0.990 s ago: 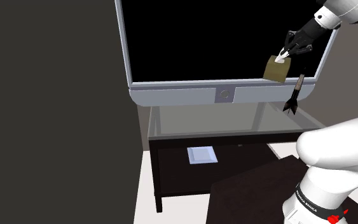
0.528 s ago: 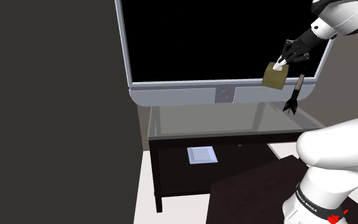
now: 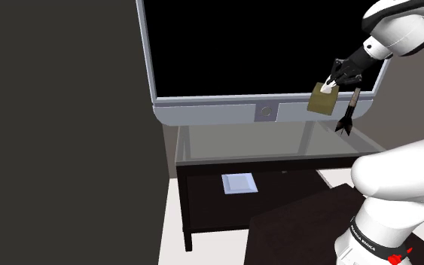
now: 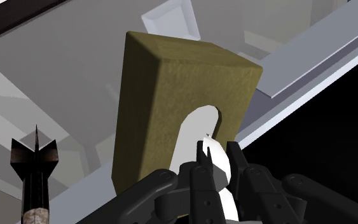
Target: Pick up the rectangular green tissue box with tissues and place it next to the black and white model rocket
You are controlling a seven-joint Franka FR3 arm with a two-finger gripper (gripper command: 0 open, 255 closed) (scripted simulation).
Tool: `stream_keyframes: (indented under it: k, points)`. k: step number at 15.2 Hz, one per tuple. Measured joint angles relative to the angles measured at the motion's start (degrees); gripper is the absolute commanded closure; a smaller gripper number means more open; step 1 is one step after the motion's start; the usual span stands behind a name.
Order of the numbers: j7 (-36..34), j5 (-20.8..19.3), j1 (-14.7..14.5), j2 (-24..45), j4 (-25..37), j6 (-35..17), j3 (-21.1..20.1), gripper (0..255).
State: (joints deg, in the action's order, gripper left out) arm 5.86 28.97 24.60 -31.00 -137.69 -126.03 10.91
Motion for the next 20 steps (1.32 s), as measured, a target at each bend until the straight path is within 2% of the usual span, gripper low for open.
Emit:
stream_keyframes:
  k: [20]
  points:
    - [10.4, 7.3, -3.3, 4.5, -10.7, -13.6, 2.3, 255]
